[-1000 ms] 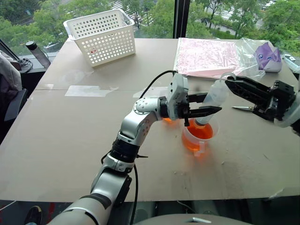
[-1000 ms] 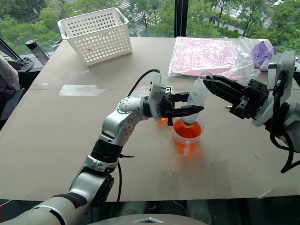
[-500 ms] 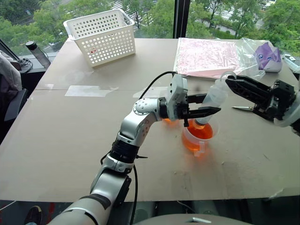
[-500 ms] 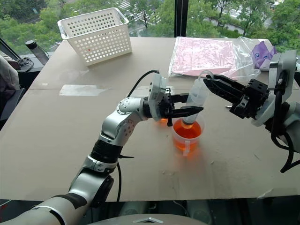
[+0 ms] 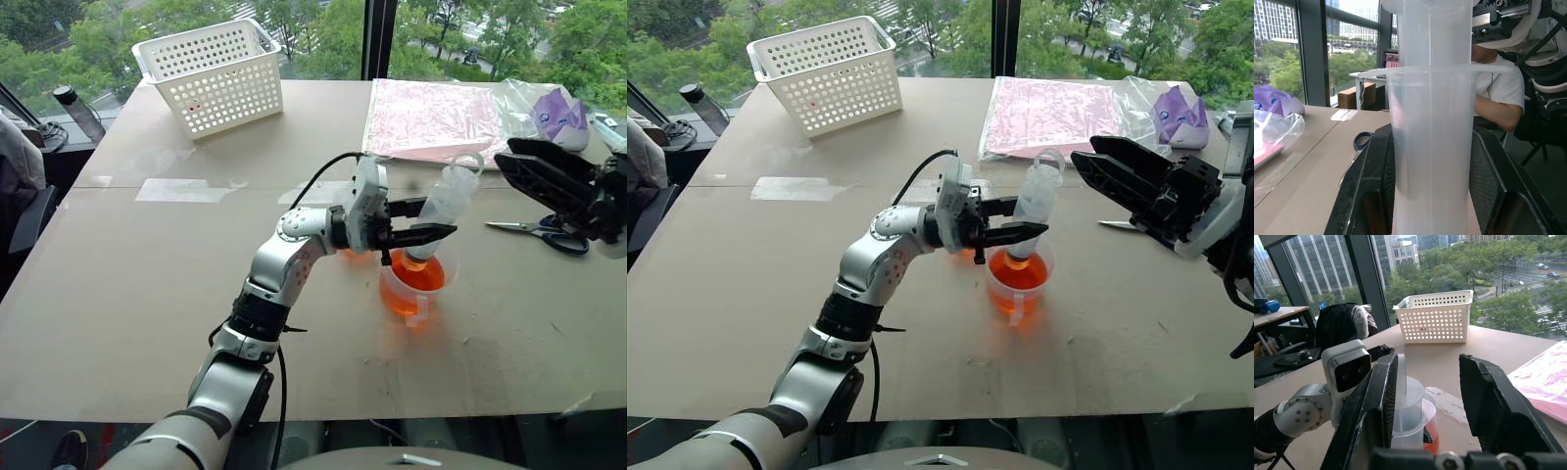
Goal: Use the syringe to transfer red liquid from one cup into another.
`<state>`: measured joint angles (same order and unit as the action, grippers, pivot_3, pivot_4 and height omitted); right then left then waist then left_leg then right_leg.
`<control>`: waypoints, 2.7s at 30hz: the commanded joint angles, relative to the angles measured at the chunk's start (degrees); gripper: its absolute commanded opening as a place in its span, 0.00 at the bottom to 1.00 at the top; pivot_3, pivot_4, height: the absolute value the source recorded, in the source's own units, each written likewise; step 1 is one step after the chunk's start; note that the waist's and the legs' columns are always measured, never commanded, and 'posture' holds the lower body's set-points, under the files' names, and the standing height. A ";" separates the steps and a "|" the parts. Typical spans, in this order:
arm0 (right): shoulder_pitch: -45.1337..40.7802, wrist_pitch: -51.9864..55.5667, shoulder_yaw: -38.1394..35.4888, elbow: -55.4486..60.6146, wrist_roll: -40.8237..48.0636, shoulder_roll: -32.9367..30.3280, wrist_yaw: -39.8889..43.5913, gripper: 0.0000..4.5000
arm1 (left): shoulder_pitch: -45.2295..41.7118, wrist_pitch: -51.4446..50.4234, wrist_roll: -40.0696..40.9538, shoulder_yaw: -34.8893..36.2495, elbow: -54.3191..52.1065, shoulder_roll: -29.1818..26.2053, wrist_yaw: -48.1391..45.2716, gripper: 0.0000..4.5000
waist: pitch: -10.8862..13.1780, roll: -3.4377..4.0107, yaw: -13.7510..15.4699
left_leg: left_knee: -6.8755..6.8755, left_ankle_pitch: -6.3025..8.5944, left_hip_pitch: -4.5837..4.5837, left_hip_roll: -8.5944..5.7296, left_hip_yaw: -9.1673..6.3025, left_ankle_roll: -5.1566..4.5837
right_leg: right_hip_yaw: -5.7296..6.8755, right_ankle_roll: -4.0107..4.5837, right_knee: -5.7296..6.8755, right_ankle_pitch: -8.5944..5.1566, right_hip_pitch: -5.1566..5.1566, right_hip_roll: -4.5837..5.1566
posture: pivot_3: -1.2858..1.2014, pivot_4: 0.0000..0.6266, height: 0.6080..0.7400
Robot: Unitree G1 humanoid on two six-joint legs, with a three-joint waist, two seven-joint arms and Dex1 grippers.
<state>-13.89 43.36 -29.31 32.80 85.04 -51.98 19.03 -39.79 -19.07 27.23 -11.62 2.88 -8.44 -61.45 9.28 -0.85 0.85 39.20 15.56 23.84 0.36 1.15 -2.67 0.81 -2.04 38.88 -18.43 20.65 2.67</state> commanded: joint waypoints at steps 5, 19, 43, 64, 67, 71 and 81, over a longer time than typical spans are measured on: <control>-0.69 -2.56 -3.48 -1.81 1.70 0.83 -1.68 0.48 | -9.42 -11.87 5.01 2.98 -3.71 -2.45 2.59 0.31 | 0.00 0.00 -0.07 | 0.00 0.00 0.00 0.00 0.00 0.00 | 0.00 0.00 0.00 0.00 0.00 -0.01 | 0.52 0.24 1.00; -0.71 -4.12 -2.95 -2.59 -0.93 3.36 -1.96 0.48 | -15.89 -19.67 13.87 9.47 -4.43 -1.85 6.48 0.31 | 0.01 0.00 -0.08 | -0.02 -0.01 0.00 0.00 0.01 0.02 | -0.01 0.00 -0.02 0.00 0.01 -0.01 | 0.52 0.24 1.00; -10.28 -3.59 5.48 -4.16 -8.07 4.39 -3.05 0.48 | -14.99 -0.58 -2.87 9.45 7.43 -8.23 9.09 0.31 | 0.02 0.01 -0.12 | -0.06 -0.01 0.00 0.00 0.04 0.02 | -0.02 0.00 -0.02 0.00 0.06 0.00 | 0.52 0.24 1.00; -34.79 3.90 25.02 -13.36 -23.36 14.34 -3.87 0.48 | -6.53 -0.13 -3.06 9.65 0.80 -7.27 10.57 0.31 | 0.03 0.02 -0.30 | -0.08 -0.01 0.09 0.00 0.04 0.02 | -0.02 0.00 0.01 0.00 0.20 0.02 | 0.52 0.24 1.00; -36.41 4.84 25.91 -14.78 -25.66 16.06 -4.56 0.48 | -5.80 -0.34 -3.03 9.55 -0.15 -7.11 10.60 0.31 | 0.03 0.02 -0.31 | -0.10 -0.01 0.09 0.00 0.05 0.02 | -0.02 0.00 0.01 0.00 0.21 0.02 | 0.52 0.24 1.00; -37.73 6.26 26.28 -15.56 -27.79 18.35 -5.51 0.48 | -5.29 -0.78 -2.94 9.65 -1.01 -6.82 10.87 0.31 | 0.03 0.02 -0.10 | -0.10 -0.01 0.09 0.00 0.04 0.02 | -0.01 0.00 0.02 0.00 0.22 0.03 | 0.52 0.24 1.00; -38.57 7.63 25.21 -16.50 -32.45 20.45 -5.05 0.01 | -4.97 -0.91 -2.96 9.88 -1.14 -6.65 11.42 0.31 | 0.03 0.02 -0.21 | -0.11 -0.01 0.09 0.00 0.05 0.02 | -0.02 0.00 0.04 0.00 0.25 0.02 | 0.52 0.24 1.00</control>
<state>-51.10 51.01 -2.20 15.69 53.85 -31.24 13.73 -44.11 -20.78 22.74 -2.45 4.85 -15.27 -49.82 9.31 -0.83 0.64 39.09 15.55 23.93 0.36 1.21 -2.65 0.79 -2.04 38.92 -18.43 20.89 2.69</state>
